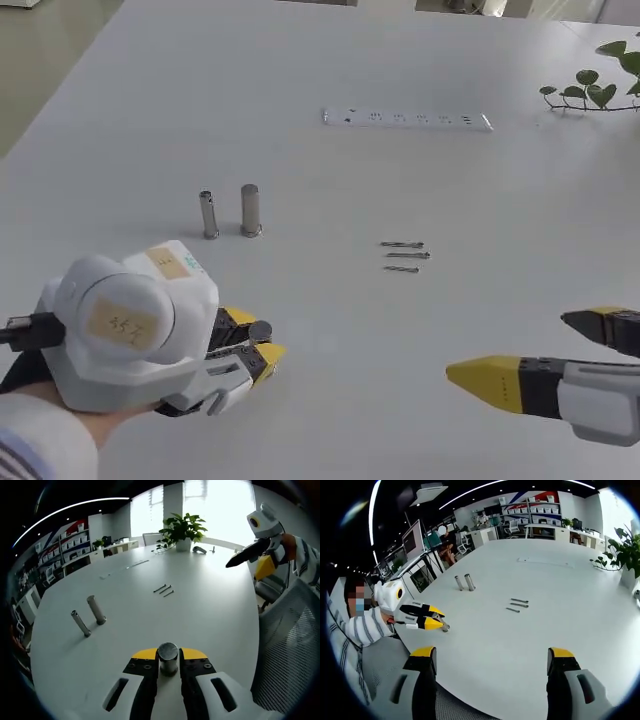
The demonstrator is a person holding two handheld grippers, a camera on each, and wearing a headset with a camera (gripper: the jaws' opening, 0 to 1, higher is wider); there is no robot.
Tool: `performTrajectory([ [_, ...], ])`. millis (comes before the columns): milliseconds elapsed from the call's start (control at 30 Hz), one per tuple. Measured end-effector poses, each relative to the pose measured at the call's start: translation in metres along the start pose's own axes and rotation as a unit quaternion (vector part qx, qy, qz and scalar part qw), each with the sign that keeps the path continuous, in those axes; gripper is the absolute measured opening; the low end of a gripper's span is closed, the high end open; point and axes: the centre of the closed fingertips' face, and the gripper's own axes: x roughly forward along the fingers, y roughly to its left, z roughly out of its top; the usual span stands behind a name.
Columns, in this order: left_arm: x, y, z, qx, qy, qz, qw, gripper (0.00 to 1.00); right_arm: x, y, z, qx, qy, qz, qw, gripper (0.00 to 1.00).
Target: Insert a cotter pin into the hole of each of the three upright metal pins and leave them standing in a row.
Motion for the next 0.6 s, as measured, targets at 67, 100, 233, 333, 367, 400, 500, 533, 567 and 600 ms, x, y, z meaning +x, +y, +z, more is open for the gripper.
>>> performTrajectory([
  [67,-0.003,-0.001,0.003,0.005,-0.005,-0.008,0.9999,0.18,0.000,0.000,0.000,-0.001,0.000,0.000,1.0000,0.90],
  [100,-0.004,-0.001,0.005,0.006,-0.009,-0.010,0.9999,0.21,0.000,0.000,0.000,-0.001,0.000,0.000,1.0000,0.90],
  [233,-0.009,-0.005,0.012,0.018,-0.021,-0.021,0.9994,0.37,0.000,0.001,0.002,-0.004,0.000,0.001,1.0000,0.90],
  [333,-0.015,-0.012,0.018,0.025,-0.029,-0.041,0.9984,0.45,-0.001,0.001,0.004,-0.006,-0.003,0.001,1.0000,0.90],
  [367,-0.018,-0.015,0.020,0.024,-0.031,-0.047,0.9981,0.47,-0.001,0.001,0.004,-0.006,-0.003,0.000,1.0000,0.90],
  [400,-0.019,-0.017,0.020,0.023,-0.029,-0.053,0.9979,0.48,-0.001,0.000,0.005,-0.005,-0.004,-0.001,1.0000,0.90],
  [500,-0.025,-0.025,0.018,0.040,-0.021,-0.066,0.9968,0.52,-0.003,0.001,0.008,-0.003,-0.010,0.000,0.9999,0.90],
  [533,-0.026,-0.026,0.018,0.040,-0.021,-0.067,0.9968,0.57,-0.003,0.001,0.009,-0.003,-0.012,0.001,0.9999,0.90],
  [567,-0.028,-0.028,0.018,0.039,-0.020,-0.071,0.9965,0.61,-0.004,0.001,0.010,-0.004,-0.012,0.000,0.9999,0.90],
  [600,-0.029,-0.030,0.017,0.038,-0.021,-0.076,0.9962,0.65,-0.004,0.000,0.010,-0.005,-0.011,0.000,0.9999,0.90],
])
